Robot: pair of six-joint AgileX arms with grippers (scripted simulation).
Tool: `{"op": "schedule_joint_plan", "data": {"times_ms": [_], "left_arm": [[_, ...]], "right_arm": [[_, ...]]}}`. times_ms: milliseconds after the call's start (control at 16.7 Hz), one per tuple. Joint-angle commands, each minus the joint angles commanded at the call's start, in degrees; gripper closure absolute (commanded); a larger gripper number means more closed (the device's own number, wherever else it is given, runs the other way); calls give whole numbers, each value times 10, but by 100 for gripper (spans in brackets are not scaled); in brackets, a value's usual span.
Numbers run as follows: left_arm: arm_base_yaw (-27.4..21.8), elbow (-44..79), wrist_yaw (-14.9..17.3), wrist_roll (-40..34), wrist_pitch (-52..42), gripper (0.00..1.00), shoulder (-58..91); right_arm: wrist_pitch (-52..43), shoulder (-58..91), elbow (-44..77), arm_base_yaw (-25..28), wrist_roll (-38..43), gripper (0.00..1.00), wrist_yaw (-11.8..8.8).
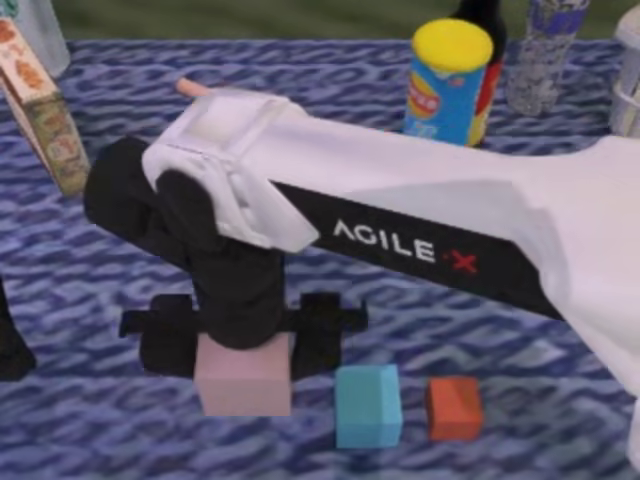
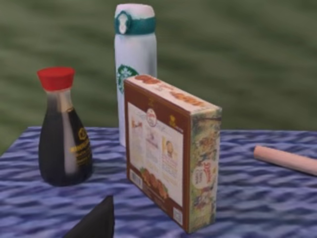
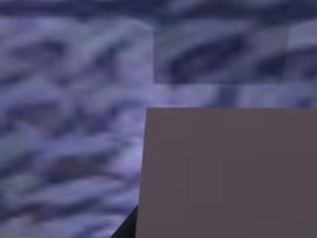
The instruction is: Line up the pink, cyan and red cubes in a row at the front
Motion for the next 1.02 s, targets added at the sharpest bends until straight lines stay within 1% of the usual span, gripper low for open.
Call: {"op": "schedule_joint_plan", "data": {"times_ms": [120, 480, 840, 1020], "left_arm": [[0, 0, 0, 0, 0, 0, 0], [0, 0, 0, 0, 0, 0, 0], [0, 0, 0, 0, 0, 0, 0], [0, 0, 0, 0, 0, 0, 0]], "right_arm": [[-2, 2, 9, 13, 13, 100, 1], [9, 1, -2, 11, 13, 100, 0], [124, 23, -93, 13, 15, 100, 1], [139, 28, -108, 14, 15, 100, 1]]}}
